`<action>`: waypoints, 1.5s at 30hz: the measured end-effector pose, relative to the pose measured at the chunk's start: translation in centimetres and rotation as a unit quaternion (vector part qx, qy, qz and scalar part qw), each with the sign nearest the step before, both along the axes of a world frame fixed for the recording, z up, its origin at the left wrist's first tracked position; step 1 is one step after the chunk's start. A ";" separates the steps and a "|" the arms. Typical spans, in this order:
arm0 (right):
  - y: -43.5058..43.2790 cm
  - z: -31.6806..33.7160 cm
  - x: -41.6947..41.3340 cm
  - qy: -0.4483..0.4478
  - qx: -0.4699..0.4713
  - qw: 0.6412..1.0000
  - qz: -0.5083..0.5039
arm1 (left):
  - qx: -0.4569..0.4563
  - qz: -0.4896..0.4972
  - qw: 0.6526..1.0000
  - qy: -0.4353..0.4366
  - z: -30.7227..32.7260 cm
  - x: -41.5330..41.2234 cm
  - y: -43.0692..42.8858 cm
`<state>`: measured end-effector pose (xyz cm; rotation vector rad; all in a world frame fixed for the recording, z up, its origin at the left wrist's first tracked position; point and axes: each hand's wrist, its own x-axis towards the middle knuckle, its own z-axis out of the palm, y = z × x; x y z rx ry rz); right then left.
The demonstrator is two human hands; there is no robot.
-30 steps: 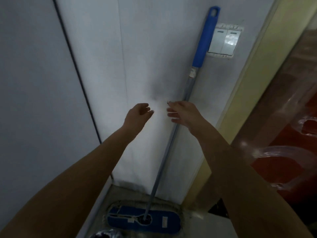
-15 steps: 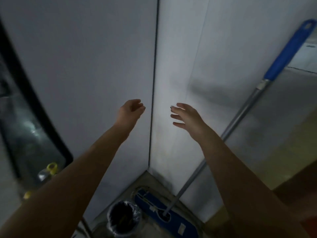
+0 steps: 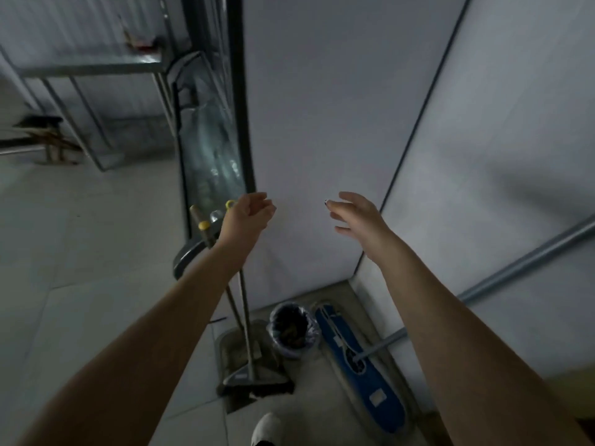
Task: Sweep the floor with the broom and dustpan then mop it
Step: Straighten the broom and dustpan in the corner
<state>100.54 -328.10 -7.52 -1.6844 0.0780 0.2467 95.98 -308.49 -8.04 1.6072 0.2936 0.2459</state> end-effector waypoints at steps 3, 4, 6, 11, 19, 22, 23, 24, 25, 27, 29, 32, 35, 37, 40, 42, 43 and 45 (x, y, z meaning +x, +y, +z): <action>3.1 -2.0 0.0 0.023 -0.005 0.999 0.027 | -0.003 0.028 0.999 0.017 -1.8 -1.3 3.3; 5.1 -3.0 0.2 0.037 -0.013 0.998 0.046 | -0.001 0.045 0.999 0.028 -2.8 -1.6 5.3; 6.3 -4.4 0.0 0.051 -0.014 0.997 0.057 | -0.002 0.053 0.998 0.046 -3.9 -2.0 6.4; 11.8 -8.8 1.0 0.102 -0.034 0.992 0.069 | -0.016 0.049 0.994 0.096 -7.7 -1.6 10.4; 17.5 -16.2 3.9 0.150 -0.056 0.985 0.069 | -0.028 0.026 0.988 0.150 -14.8 1.1 14.5; 18.6 -19.6 4.8 0.161 -0.074 0.982 0.070 | -0.015 -0.006 0.982 0.188 -18.6 2.0 14.3; 18.9 -21.1 5.5 0.163 -0.080 0.981 0.070 | -0.013 -0.015 0.979 0.201 -20.2 2.5 14.0; 19.2 -22.0 5.8 0.161 -0.090 0.980 0.070 | -0.014 -0.020 0.977 0.212 -21.3 2.6 13.7; 19.5 -23.2 6.5 0.156 -0.100 0.980 0.069 | -0.019 -0.019 0.974 0.226 -22.7 3.0 13.5; 20.2 -25.6 8.2 0.139 -0.110 0.982 0.070 | -0.022 -0.018 0.968 0.251 -25.7 4.0 13.1; 21.1 -27.8 10.1 0.131 -0.105 0.983 0.073 | -0.008 -0.023 0.963 0.270 -28.6 5.4 13.0; 22.2 -30.3 12.1 0.091 -0.118 0.986 0.081 | 0.055 -0.046 0.957 0.281 -31.8 7.1 13.2; 22.9 -32.1 13.1 0.069 -0.101 0.990 0.076 | 0.072 -0.054 0.955 0.283 -34.4 8.4 13.4; 23.3 -32.9 13.6 0.053 -0.092 0.991 0.078 | 0.047 -0.033 0.954 0.294 -35.4 8.9 13.5; 23.7 -33.6 13.8 0.039 -0.088 0.991 0.095 | 0.057 -0.039 0.956 0.287 -36.2 9.5 13.7; 23.8 -33.8 13.7 0.040 -0.064 0.992 0.098 | 0.071 -0.040 0.954 0.289 -36.2 9.6 13.9; 23.7 -33.9 13.6 0.038 -0.053 0.993 0.097 | 0.075 -0.034 0.953 0.290 -36.1 9.6 14.0; 23.5 -33.6 13.2 0.030 -0.049 0.992 0.110 | 0.068 -0.015 0.955 0.288 -35.8 9.2 14.0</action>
